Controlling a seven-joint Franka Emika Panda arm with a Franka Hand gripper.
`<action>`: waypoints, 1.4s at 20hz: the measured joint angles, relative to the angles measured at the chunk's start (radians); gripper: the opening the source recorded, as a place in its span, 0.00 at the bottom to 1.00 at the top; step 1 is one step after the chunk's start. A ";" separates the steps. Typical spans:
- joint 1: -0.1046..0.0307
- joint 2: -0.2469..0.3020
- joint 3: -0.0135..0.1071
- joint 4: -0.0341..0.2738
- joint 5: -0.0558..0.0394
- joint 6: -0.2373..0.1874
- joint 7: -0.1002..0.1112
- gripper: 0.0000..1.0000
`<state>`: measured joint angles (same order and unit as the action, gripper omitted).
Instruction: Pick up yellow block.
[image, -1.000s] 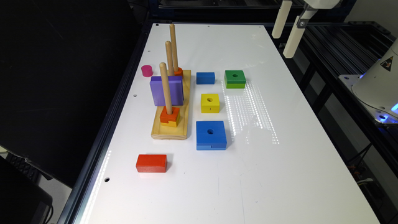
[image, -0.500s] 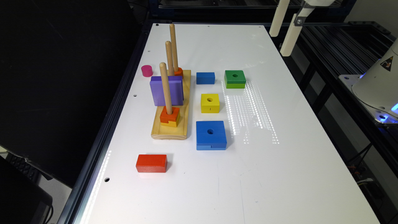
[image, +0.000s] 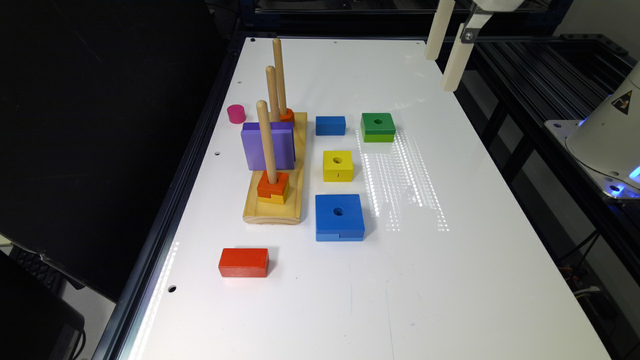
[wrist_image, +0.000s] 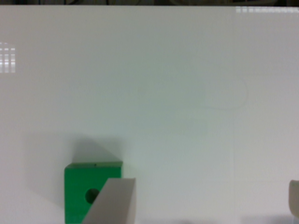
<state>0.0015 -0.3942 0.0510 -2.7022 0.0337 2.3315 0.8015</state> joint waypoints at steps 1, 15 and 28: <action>0.000 0.006 0.000 0.006 0.0000 0.000 0.000 1.00; -0.001 0.098 0.002 0.090 -0.0006 0.001 0.000 1.00; -0.004 0.186 0.002 0.176 -0.0016 0.003 0.000 1.00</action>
<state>-0.0028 -0.2084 0.0526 -2.5264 0.0320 2.3342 0.8016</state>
